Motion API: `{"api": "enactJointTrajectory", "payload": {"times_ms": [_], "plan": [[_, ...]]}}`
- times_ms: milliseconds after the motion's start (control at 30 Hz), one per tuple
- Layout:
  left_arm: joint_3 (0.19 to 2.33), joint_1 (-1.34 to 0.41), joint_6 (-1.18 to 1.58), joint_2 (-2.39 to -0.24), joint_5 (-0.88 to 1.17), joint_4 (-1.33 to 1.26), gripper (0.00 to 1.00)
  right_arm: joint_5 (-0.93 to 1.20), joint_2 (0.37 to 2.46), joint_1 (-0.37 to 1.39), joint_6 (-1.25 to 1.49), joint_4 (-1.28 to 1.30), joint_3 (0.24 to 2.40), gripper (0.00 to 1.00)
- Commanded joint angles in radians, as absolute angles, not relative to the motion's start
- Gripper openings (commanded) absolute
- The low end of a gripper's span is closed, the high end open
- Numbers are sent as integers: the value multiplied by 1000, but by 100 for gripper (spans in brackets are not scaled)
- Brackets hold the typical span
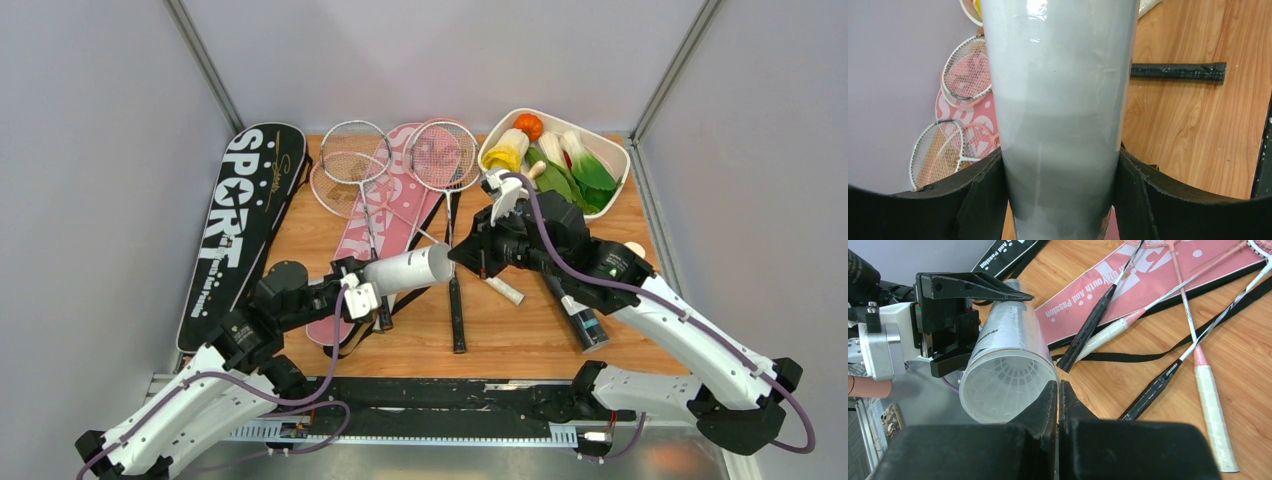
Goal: Pack up the badminton gear
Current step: Close the lid on the shuttle tube.
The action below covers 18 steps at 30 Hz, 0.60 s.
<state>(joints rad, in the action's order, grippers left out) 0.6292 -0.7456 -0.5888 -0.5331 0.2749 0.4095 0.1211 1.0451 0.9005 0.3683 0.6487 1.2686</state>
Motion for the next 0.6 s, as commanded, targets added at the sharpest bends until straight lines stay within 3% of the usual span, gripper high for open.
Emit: {"api": "enactJointTrajectory", "payload": {"times_ms": [0, 167, 400, 567], "plan": [[686, -745, -612, -534, 300, 325, 35, 117, 1073, 908, 364, 650, 1280, 0], [682, -745, -634, -538, 296, 315, 35, 94, 1077, 910, 364, 661, 1282, 3], [684, -746, -640, -544, 286, 334, 35, 53, 1038, 909, 400, 667, 1281, 40], [683, -745, -638, -545, 290, 331, 34, 54, 1016, 909, 401, 654, 1289, 48]]}}
